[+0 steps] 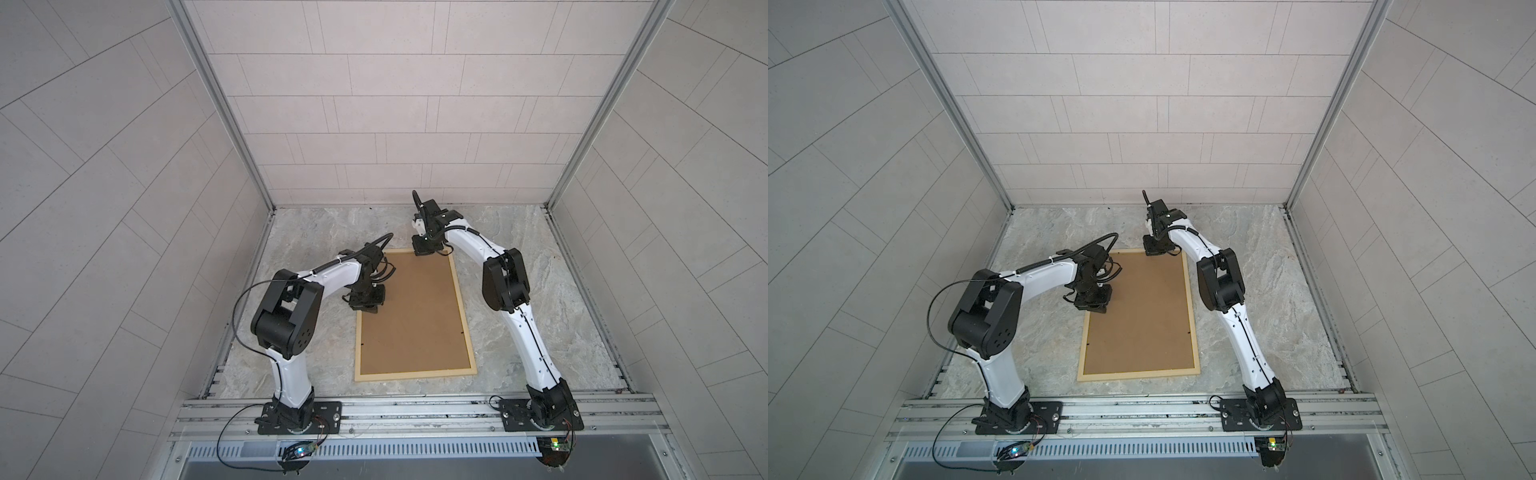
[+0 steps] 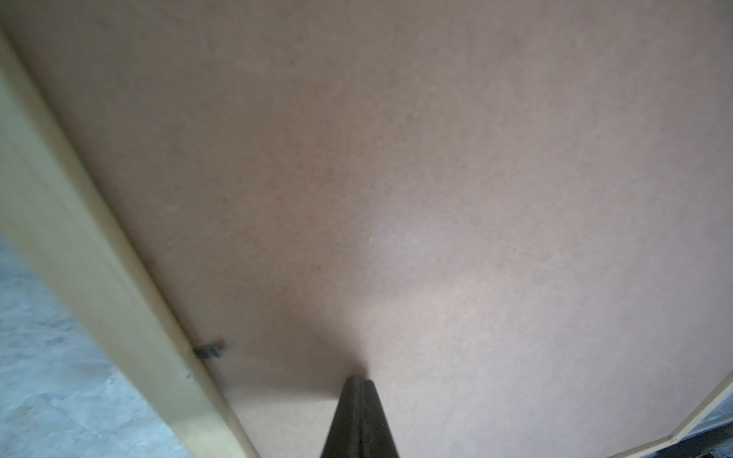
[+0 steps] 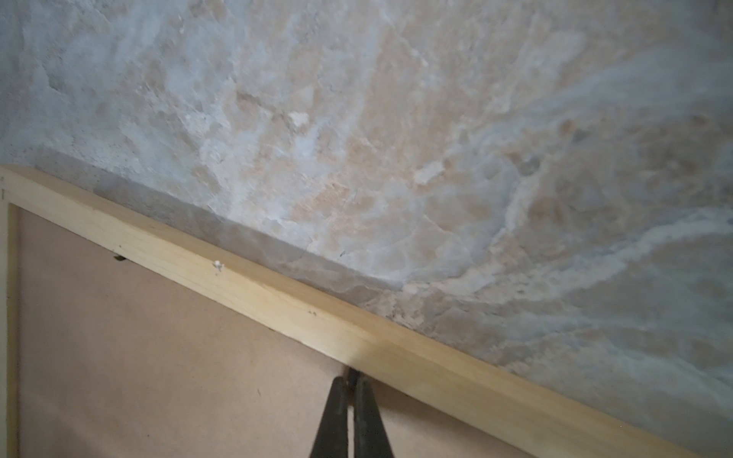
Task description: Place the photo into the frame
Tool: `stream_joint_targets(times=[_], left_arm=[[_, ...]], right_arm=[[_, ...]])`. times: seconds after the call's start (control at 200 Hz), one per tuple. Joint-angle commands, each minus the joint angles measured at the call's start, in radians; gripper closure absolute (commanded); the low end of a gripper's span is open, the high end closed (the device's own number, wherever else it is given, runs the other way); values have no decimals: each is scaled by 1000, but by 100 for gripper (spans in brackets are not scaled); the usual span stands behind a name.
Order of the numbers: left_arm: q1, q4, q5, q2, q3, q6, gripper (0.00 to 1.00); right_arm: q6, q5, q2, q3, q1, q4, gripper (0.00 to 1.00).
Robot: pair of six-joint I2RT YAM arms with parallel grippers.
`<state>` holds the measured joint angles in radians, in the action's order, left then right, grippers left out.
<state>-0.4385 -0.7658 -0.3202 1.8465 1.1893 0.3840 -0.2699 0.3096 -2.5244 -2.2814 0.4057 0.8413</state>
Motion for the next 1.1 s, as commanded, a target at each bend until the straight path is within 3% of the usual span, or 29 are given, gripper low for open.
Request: stream_joint_targets(times=[0.0, 0.345, 1.096], left_arm=[[6, -7, 4, 33, 5, -10, 98], [6, -4, 12, 15, 0, -3, 98], [11, -4, 2, 30, 5, -6, 98]], right_arm=[[4, -14, 7, -2, 1, 77, 100], [27, -34, 21, -116, -5, 18, 100], [20, -11, -45, -101, -8, 21, 100]])
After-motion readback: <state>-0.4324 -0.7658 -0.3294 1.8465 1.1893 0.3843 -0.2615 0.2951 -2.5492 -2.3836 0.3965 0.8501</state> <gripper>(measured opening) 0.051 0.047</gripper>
